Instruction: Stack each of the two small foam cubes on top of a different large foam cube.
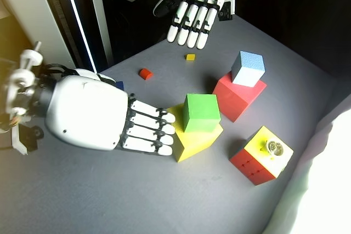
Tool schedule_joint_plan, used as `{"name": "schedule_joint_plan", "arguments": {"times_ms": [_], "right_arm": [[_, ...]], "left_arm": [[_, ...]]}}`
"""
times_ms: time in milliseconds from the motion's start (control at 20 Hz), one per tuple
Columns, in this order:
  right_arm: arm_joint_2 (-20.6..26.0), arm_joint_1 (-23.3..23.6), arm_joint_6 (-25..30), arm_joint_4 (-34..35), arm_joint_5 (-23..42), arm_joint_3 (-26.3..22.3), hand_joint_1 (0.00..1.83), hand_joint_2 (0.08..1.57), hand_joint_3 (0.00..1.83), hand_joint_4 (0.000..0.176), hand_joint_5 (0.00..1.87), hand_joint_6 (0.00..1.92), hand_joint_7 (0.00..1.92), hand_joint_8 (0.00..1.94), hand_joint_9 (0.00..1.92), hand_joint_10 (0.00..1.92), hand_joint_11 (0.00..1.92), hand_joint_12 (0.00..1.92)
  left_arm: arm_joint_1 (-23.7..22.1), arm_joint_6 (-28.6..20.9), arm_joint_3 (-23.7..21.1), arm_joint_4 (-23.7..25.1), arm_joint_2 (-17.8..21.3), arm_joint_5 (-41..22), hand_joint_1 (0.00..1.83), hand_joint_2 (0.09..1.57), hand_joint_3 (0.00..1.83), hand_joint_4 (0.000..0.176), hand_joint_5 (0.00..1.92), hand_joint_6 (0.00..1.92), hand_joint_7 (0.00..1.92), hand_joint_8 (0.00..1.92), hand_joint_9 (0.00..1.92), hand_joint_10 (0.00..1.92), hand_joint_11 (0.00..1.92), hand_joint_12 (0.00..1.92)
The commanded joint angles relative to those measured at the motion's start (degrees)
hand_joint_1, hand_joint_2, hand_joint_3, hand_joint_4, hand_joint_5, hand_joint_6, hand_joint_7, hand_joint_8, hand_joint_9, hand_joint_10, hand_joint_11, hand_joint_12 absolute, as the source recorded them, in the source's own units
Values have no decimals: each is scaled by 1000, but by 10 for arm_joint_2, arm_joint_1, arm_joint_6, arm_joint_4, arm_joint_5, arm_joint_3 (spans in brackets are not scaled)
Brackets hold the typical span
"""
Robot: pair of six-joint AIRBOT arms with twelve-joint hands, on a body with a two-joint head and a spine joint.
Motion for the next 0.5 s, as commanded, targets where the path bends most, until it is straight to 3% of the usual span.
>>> {"name": "schedule_joint_plan", "arguments": {"times_ms": [0,200,250,300,450], "right_arm": [[9,8,2,26,17,3,396,926,14,0,0,0,0,0,0,0,0,0],[11,5,0,26,20,3,452,942,12,0,34,11,54,17,41,15,69,34],[12,4,-2,26,20,3,440,975,9,0,69,15,83,28,86,4,13,269],[12,4,-11,26,20,3,397,1022,15,0,98,15,118,23,121,8,2,370],[13,4,-14,26,20,3,341,1094,9,0,169,14,224,19,214,21,0,586]], "left_arm": [[-5,-7,1,-12,4,-68,241,959,6,0,18,7,34,12,20,7,34,16],[-4,-10,1,-9,4,-73,218,986,4,0,62,5,104,10,77,10,55,43],[-4,-10,0,-9,4,-74,249,1004,0,0,78,7,137,10,120,2,10,240],[-4,-10,-1,-10,4,-75,239,1017,0,0,123,6,210,10,189,9,1,396],[-4,-11,-2,-11,4,-76,257,1036,3,0,191,14,296,18,286,25,0,561]]}}
